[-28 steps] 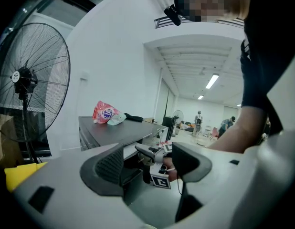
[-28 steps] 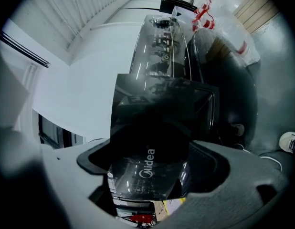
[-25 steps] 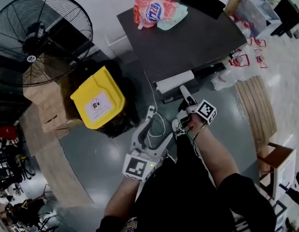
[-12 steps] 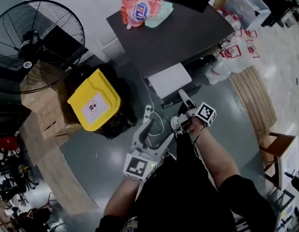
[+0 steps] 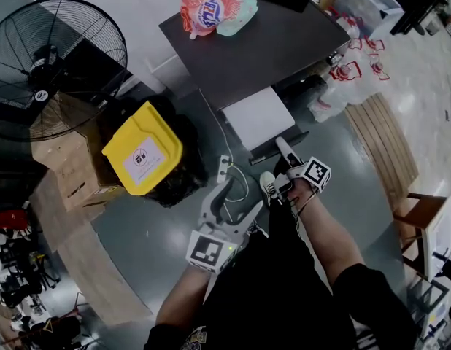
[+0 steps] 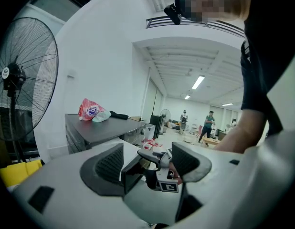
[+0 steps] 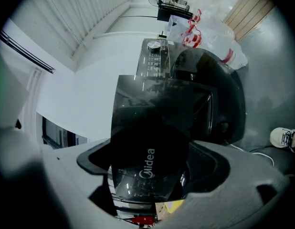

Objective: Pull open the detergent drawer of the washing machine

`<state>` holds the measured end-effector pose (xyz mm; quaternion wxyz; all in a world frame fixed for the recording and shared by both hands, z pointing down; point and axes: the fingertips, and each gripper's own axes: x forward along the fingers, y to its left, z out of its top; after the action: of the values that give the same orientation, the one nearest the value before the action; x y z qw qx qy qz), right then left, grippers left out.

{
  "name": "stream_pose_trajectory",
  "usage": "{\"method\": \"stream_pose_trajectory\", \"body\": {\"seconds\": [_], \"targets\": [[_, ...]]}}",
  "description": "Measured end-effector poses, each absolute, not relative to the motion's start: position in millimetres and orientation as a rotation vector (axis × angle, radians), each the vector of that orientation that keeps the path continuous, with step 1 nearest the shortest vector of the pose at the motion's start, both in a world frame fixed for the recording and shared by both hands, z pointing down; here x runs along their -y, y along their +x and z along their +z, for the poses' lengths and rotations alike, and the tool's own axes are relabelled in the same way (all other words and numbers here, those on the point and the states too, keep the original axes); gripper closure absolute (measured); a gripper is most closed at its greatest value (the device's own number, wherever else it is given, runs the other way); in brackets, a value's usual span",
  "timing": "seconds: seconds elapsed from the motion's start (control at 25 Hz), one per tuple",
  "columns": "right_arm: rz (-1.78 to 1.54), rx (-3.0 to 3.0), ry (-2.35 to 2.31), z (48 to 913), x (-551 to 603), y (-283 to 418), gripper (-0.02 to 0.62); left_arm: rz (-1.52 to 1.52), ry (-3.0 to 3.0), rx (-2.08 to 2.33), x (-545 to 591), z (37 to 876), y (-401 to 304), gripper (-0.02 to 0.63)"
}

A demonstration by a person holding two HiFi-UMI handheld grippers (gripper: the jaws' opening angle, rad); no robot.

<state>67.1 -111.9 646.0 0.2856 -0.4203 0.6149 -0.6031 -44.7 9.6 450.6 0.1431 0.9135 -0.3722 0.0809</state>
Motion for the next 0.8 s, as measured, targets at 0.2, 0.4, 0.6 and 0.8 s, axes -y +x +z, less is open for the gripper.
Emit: {"method": "stream_pose_trajectory", "body": {"seconds": [0.2, 0.4, 0.6, 0.8], "targets": [[-1.602, -1.643, -1.133, 647.5, 103.9, 68.9, 0.118, 0.228, 2.639, 1.070, -17.6, 450.9, -51.0, 0.316], [-1.584, -1.629, -1.147, 650.4, 96.2, 71.4, 0.118, 0.223, 2.639, 1.074, -25.4, 451.5, -61.3, 0.317], [-1.572, -1.625, -1.147, 648.5, 88.4, 72.9, 0.118, 0.208, 2.632, 1.080, -32.6, 447.6, -69.2, 0.316], [-1.577, -1.610, -1.164, 652.1, 87.1, 75.0, 0.115, 0.204, 2.646, 1.081, -35.3, 446.7, -77.5, 0.316]]}}
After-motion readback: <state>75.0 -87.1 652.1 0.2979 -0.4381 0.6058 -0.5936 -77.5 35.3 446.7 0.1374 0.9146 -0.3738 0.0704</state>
